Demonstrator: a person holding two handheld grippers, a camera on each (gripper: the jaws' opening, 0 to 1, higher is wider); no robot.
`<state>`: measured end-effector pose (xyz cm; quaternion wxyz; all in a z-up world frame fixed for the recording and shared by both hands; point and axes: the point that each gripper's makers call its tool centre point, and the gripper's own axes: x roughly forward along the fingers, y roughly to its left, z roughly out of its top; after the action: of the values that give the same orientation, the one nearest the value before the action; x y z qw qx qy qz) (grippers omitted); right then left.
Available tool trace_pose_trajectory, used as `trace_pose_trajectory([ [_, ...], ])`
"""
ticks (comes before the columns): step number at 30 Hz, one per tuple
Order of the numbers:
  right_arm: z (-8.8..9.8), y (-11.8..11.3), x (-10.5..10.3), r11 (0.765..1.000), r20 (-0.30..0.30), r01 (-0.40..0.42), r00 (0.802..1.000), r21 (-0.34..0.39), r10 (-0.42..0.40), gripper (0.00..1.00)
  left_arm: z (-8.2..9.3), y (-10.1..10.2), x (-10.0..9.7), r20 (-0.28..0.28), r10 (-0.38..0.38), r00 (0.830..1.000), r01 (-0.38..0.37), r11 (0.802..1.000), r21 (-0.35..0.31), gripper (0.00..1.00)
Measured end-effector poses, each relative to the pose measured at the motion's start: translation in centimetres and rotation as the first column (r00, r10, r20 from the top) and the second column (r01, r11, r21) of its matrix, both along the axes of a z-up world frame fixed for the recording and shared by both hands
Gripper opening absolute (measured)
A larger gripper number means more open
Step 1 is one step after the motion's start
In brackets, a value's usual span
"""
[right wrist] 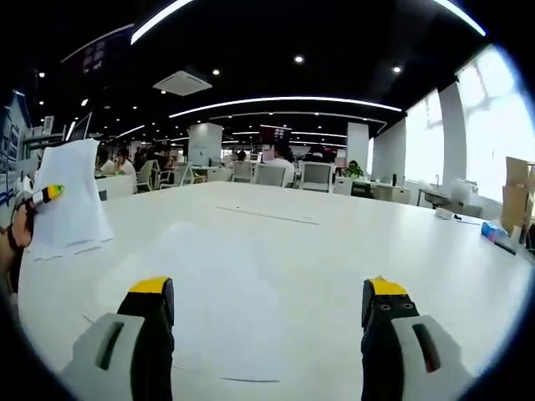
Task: Organize the stack of printing papers by aligning and flattening the scattered papers on the table
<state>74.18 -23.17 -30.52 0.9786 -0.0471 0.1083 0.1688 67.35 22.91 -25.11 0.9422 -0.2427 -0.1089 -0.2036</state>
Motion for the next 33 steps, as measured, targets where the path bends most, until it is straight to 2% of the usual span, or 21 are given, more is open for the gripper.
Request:
trace_pose_trajectory([
  [33,-0.32,0.10,0.29,1.000,-0.001,0.004,1.000,0.006,-0.003,0.88,0.01,-0.05,0.05,0.001,-0.001,1.000,0.001,1.000,-0.001,0.07],
])
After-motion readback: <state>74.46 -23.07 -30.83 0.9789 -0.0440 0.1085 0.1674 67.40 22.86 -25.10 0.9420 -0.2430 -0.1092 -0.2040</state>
